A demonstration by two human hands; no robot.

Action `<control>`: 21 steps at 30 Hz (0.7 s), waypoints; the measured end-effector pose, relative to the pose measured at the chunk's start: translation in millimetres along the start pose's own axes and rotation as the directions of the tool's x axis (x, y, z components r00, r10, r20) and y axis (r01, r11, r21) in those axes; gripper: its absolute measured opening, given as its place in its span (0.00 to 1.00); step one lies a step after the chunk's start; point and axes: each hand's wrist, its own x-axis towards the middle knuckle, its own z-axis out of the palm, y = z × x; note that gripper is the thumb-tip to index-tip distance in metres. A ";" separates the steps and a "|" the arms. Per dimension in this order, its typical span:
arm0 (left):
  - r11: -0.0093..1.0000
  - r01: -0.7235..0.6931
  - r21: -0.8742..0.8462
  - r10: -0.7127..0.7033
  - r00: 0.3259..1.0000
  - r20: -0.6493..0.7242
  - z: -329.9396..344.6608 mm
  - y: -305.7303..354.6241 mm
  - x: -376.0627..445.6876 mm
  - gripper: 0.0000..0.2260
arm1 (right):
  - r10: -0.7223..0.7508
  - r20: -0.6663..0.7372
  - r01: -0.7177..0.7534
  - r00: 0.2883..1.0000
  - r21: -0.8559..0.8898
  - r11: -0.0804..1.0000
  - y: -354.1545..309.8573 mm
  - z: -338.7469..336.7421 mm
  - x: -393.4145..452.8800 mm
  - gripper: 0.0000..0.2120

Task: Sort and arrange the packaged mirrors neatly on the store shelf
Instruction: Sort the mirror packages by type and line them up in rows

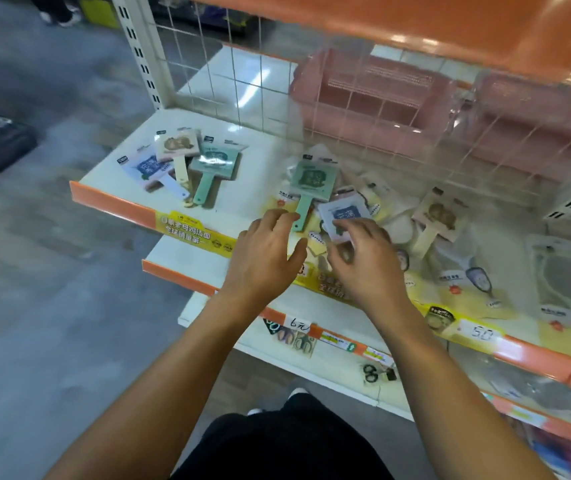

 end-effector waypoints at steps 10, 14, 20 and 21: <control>0.995 0.000 0.095 -0.013 0.991 0.136 26.7 4.7 45.6 0.19 | 0.212 0.174 -0.159 0.962 -0.277 0.948 15.9 22.5 34.9 0.27; 0.996 -0.033 0.085 0.019 0.987 0.157 30.3 -3.8 52.8 0.18 | 0.280 0.169 -0.223 0.945 -0.293 0.930 13.4 23.7 34.9 0.26; 0.989 -0.146 0.030 0.138 0.973 0.186 26.7 -24.7 63.0 0.17 | 0.337 0.125 -0.286 0.933 -0.307 0.908 9.0 32.7 34.7 0.29; 0.988 -0.153 0.018 0.147 0.968 0.202 24.8 -29.7 65.2 0.18 | 0.349 0.111 -0.303 0.930 -0.304 0.903 7.1 34.3 34.2 0.29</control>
